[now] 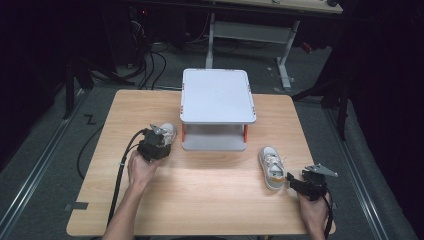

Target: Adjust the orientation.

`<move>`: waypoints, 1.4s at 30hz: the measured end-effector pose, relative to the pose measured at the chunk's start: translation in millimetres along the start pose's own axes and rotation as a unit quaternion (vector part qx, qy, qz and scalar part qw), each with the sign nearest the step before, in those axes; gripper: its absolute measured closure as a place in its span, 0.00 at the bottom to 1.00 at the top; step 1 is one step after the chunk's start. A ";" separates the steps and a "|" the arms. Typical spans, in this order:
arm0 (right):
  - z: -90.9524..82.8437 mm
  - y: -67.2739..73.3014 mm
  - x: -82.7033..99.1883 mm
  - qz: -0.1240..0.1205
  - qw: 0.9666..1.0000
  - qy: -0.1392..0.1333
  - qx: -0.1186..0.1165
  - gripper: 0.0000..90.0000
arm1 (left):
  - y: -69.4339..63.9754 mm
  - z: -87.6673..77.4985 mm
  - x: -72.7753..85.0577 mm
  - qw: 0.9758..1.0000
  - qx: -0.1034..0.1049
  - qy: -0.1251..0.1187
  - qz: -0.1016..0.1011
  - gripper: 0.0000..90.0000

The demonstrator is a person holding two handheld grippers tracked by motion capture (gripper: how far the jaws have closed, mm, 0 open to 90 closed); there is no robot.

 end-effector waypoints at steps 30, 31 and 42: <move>0.0 0.0 0.0 0.000 1.000 0.000 -0.001 0.40 | -5.6 -22.2 7.7 0.997 0.052 -0.050 -0.010 0.97; 0.0 0.0 -0.1 0.000 1.000 0.000 -0.001 0.40 | -6.6 -23.8 8.4 0.997 0.051 -0.053 -0.008 0.97; 0.1 -0.1 -0.1 0.000 1.000 0.000 -0.001 0.40 | -15.3 -45.7 16.0 0.996 0.054 -0.075 0.010 0.98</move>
Point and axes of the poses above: each handheld gripper's, and its own axes: z roughly forward along the jaws, x roughly out of its underside, y roughly to its left, the point moved 6 cm from there along z, roughly forward along the jaws, and after that the axes turned 15 degrees about y, right-handed, at the moved point
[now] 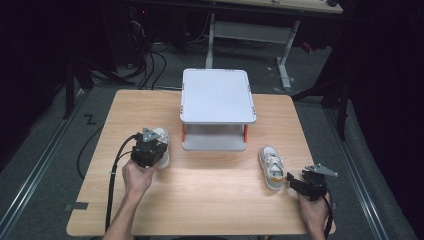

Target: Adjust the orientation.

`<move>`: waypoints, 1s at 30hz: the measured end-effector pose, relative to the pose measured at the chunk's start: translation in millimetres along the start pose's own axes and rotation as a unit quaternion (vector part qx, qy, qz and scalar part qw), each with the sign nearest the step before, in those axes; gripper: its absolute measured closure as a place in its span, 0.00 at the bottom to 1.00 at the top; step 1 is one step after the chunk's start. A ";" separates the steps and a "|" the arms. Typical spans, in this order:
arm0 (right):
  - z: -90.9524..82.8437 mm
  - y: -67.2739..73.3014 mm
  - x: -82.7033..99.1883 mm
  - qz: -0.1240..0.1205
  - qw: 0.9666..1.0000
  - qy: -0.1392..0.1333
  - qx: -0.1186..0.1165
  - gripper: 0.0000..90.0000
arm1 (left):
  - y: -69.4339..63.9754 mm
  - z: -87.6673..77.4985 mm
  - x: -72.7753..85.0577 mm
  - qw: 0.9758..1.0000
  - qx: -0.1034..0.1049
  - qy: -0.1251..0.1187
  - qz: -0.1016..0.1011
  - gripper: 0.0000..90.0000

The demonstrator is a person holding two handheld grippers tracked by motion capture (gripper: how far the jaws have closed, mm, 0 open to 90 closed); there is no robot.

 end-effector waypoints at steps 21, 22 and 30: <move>0.1 -0.2 -0.2 -0.001 1.000 0.000 0.001 0.40 | -87.9 -15.4 6.8 0.995 0.062 -0.018 0.076 0.98; 0.1 -0.2 -0.2 -0.001 1.000 0.000 0.001 0.40 | -91.8 -14.2 6.4 0.995 0.065 -0.018 0.079 0.98; 0.1 -0.2 -0.2 -0.001 1.000 0.000 0.000 0.40 | -128.2 6.1 4.9 0.991 0.086 0.000 0.106 0.98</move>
Point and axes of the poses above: each handheld gripper's, and its own axes: z roughly forward along the jaws, x roughly out of its underside, y roughly to its left, the point moved 6 cm from there along z, roughly forward along the jaws, and after that the axes turned 15 degrees about y, right-handed, at the moved point
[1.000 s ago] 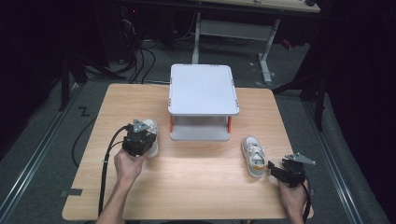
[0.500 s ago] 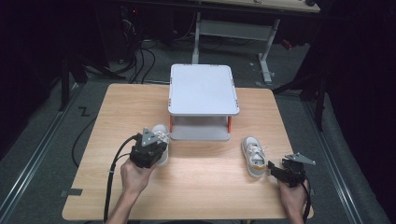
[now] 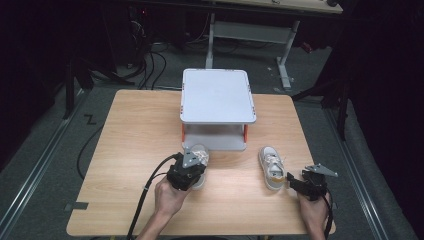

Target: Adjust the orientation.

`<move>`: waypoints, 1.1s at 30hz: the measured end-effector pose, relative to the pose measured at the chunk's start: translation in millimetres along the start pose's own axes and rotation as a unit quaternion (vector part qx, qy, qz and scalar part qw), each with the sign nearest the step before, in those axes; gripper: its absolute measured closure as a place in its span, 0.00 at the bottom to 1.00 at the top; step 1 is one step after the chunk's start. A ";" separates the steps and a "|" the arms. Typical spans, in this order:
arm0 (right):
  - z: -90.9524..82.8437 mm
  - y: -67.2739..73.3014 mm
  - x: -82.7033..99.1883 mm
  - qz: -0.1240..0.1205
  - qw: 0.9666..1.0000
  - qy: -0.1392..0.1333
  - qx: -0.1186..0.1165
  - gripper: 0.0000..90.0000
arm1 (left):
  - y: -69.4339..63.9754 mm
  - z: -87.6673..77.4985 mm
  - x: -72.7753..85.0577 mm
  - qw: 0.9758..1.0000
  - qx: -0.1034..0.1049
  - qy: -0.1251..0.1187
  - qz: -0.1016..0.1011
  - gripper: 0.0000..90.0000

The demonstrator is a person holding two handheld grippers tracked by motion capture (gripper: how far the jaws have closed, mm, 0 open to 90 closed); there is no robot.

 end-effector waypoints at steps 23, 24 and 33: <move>0.0 0.0 0.0 0.000 1.000 0.000 0.000 0.40 | -26.8 33.1 0.0 0.999 -0.026 0.031 0.034 0.98; 0.0 0.0 0.0 0.000 1.000 0.000 0.000 0.40 | -28.0 34.2 0.5 0.999 -0.025 0.030 0.032 0.98; 0.0 0.4 0.1 0.001 1.000 0.001 0.000 0.40 | -23.2 33.6 1.6 1.000 0.005 0.015 0.020 0.83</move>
Point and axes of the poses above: each handheld gripper's, and its own axes: z roughly forward along the jaws, x roughly out of its underside, y roughly to its left, the point moved 6 cm from there along z, roughly forward along the jaws, and after that the axes turned 15 degrees about y, right-handed, at the moved point
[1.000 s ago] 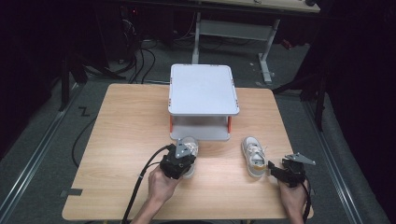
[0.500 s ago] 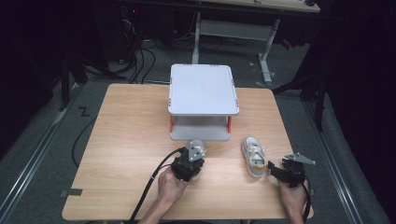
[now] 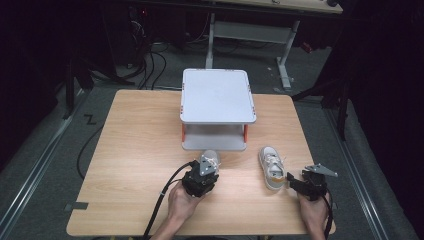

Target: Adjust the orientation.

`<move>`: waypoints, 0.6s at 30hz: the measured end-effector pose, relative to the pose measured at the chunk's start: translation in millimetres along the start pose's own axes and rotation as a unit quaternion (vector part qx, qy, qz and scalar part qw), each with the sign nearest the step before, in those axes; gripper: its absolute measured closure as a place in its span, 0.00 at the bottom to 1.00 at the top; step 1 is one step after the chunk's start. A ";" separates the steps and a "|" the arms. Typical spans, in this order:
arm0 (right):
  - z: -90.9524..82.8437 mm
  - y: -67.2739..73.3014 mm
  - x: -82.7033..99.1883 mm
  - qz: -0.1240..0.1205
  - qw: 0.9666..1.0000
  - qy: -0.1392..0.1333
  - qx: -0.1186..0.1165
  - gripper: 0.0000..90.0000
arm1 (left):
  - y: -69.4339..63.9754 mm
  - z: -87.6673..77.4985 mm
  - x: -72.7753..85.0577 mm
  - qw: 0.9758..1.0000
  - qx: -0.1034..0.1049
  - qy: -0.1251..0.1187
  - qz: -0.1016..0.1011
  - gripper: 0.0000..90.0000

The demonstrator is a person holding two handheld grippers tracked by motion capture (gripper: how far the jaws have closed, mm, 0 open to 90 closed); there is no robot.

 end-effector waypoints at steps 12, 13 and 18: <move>0.0 0.0 0.0 0.000 1.000 0.000 0.000 0.40 | 10.0 -18.3 -7.7 0.997 0.040 -0.052 -0.032 0.43; 0.0 0.0 0.0 0.001 1.000 0.000 0.000 0.40 | 11.1 -20.1 -8.0 0.997 0.042 -0.056 -0.033 0.42; 0.2 -0.1 -0.2 -0.001 1.000 -0.001 0.001 0.40 | 21.0 -35.1 -9.0 0.994 0.053 -0.087 -0.046 0.39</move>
Point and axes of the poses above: each handheld gripper's, and its own axes: z roughly forward along the jaws, x roughly out of its underside, y roughly to its left, the point moved 6 cm from there along z, roughly forward along the jaws, and after that the axes turned 15 degrees about y, right-handed, at the moved point
